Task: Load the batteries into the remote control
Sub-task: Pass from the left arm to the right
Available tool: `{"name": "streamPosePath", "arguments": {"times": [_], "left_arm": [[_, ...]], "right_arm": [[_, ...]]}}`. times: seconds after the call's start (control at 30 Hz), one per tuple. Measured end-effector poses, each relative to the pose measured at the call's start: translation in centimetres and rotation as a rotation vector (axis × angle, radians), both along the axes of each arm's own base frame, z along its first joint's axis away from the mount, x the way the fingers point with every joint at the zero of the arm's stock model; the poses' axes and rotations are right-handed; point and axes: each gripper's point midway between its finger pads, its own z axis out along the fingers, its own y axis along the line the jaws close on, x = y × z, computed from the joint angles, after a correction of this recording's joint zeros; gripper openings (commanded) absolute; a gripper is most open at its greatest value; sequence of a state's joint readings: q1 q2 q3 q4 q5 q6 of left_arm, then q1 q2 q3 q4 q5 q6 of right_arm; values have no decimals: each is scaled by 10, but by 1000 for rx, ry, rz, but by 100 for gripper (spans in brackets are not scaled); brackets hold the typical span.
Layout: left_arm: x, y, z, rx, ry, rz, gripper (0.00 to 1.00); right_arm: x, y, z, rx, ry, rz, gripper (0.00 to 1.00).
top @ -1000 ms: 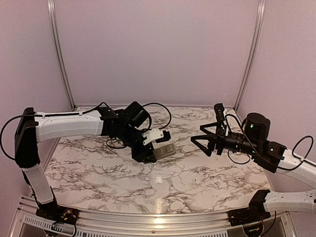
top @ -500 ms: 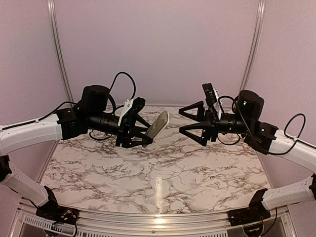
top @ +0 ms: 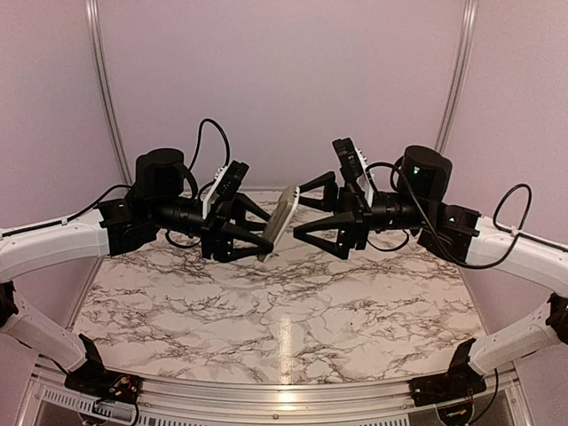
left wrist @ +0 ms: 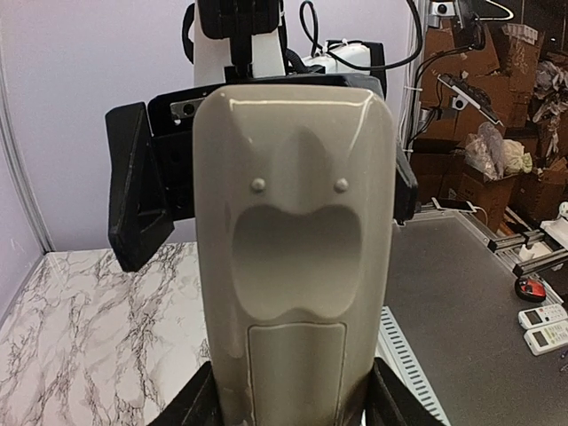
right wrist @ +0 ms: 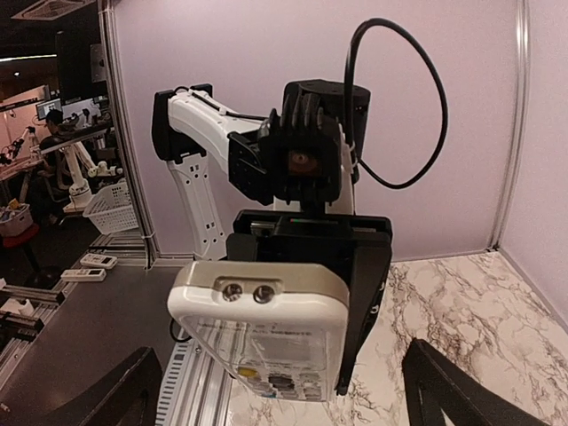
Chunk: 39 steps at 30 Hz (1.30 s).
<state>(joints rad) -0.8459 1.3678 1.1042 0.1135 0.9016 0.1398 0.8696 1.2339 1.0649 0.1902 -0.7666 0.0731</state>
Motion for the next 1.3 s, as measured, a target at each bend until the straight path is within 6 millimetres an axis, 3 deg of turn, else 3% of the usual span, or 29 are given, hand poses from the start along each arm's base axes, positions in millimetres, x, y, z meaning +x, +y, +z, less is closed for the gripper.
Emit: {"name": "streamPosePath", "arguments": {"times": [0.3,0.5,0.63,0.9,1.03,1.2,1.3], "left_arm": [[2,0,-5,-1,19,11,23],[3,-1,-5,-2,23,19,23],[6,-1,-8,10,58,34,25],[14,-2,-10,12,68,82,61],[27,0,-17,17,69,173,72],[55,11,-32,39,72,360,82],[71,21,-38,47,77,476,88]], "right_arm": [[-1,17,3,-5,12,16,80],[5,25,-3,-21,40,2,54],[7,27,-6,-28,33,-10,41],[15,28,-7,-31,45,-51,29],[30,30,-15,-55,98,-128,25],[69,32,-46,-128,230,-264,13],[96,28,-76,-189,330,-358,14]]}}
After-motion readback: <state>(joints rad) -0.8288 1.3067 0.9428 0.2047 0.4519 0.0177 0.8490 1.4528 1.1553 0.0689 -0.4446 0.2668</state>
